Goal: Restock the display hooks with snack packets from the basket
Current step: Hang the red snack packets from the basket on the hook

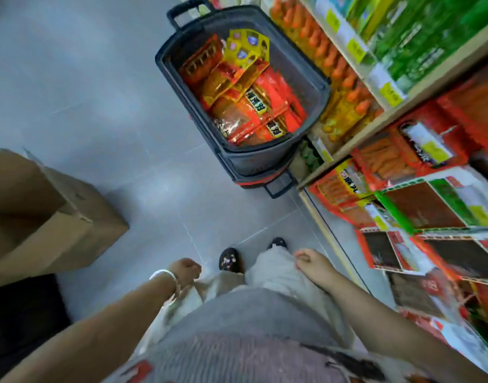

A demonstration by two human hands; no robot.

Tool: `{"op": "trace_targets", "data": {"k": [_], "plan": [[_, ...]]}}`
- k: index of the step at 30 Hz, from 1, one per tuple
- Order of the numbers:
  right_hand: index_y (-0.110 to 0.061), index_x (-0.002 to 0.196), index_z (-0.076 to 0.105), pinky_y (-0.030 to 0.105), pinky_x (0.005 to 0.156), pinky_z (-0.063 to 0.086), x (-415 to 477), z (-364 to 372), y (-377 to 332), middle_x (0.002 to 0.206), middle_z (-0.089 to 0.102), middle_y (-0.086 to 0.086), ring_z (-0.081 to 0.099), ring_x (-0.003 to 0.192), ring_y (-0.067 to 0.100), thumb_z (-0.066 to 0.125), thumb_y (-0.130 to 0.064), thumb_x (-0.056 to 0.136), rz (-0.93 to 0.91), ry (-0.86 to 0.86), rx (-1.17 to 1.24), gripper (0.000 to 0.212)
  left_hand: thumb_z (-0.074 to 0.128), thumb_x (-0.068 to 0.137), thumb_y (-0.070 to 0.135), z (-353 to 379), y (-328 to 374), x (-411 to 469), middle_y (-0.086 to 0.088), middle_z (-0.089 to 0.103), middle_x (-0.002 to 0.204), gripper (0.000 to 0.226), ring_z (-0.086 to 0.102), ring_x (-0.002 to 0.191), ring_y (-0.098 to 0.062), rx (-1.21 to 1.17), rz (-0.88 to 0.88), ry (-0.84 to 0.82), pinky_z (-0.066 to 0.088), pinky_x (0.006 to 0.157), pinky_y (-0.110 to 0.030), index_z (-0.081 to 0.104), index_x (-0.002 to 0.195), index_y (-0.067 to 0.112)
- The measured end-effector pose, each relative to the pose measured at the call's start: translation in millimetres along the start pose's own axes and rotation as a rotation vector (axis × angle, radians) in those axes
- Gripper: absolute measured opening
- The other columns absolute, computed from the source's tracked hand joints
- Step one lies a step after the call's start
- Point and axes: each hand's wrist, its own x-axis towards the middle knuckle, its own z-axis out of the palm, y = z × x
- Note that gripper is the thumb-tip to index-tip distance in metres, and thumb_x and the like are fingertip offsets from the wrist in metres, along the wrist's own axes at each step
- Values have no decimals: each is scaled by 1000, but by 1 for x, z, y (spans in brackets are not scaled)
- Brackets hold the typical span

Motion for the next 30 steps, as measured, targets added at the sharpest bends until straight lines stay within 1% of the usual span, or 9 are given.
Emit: {"op": "trace_targets", "data": {"k": [4, 6, 8, 11, 15, 18, 22, 26, 30], "plan": [[-16, 106, 59, 24, 74, 42, 30, -11, -40, 94, 64, 1, 59, 85, 15, 52, -22, 94, -10, -100, -56, 15, 48, 92, 5, -22, 26, 17, -6, 59, 73, 20, 52, 59, -16, -187, -47, -30, 39, 46, -18, 59, 76, 12], [-17, 104, 59, 22, 68, 40, 48, -19, -62, 91, 62, -2, 56, 79, 12, 52, -23, 94, -46, -129, -93, 14, 47, 93, 2, -35, 50, 26, -12, 58, 79, 18, 51, 61, -17, -305, -12, 12, 42, 46, -15, 59, 80, 7], [-18, 105, 60, 23, 71, 41, 66, -31, -89, 92, 62, -4, 58, 86, 14, 53, -25, 93, -83, -119, -66, 15, 46, 92, 2, -51, 78, 32, -9, 61, 81, 15, 54, 62, -14, -368, 43, 90, 40, 41, -9, 60, 90, 8], [-22, 104, 60, 30, 81, 48, 93, -57, -141, 98, 64, 0, 62, 90, 19, 54, -27, 94, -116, -64, 33, 13, 43, 93, 5, -83, 129, 41, -3, 63, 83, 19, 58, 65, -9, -400, 108, 108, 42, 50, -15, 61, 96, 12], [-23, 94, 58, 18, 59, 46, 128, -87, -209, 86, 63, -2, 58, 66, 8, 52, -21, 95, -179, -10, 161, 7, 44, 92, 5, -126, 193, 60, -5, 65, 91, 21, 59, 68, -7, -396, 201, 166, 43, 59, -16, 63, 100, 10], [-25, 91, 56, 17, 57, 42, 153, -106, -252, 85, 64, 0, 58, 64, 9, 52, -20, 95, -212, -3, 183, 8, 44, 93, 6, -155, 235, 77, -6, 65, 93, 21, 60, 74, -11, -454, 244, 206, 46, 63, -19, 63, 103, 9], [-23, 85, 54, 10, 49, 42, 183, -115, -298, 85, 62, 4, 55, 63, 7, 50, -17, 97, -160, 24, 329, 14, 49, 92, 8, -186, 271, 98, -7, 64, 90, 14, 60, 77, -16, -471, 283, 141, 50, 69, -30, 63, 95, 13], [-20, 100, 56, 19, 58, 43, 220, -104, -334, 84, 63, -3, 57, 66, 8, 50, -20, 97, -64, 14, 434, 7, 54, 90, 9, -223, 299, 132, 0, 67, 88, 14, 62, 82, -14, -437, 345, 84, 52, 81, -27, 65, 90, 19], [-20, 119, 52, 23, 67, 46, 258, -92, -375, 103, 62, 0, 58, 81, 12, 51, -22, 96, 73, 110, 629, 22, 55, 90, 17, -267, 332, 175, 1, 67, 101, 15, 60, 99, -17, -303, 380, 32, 48, 92, -34, 66, 90, 27]]}}
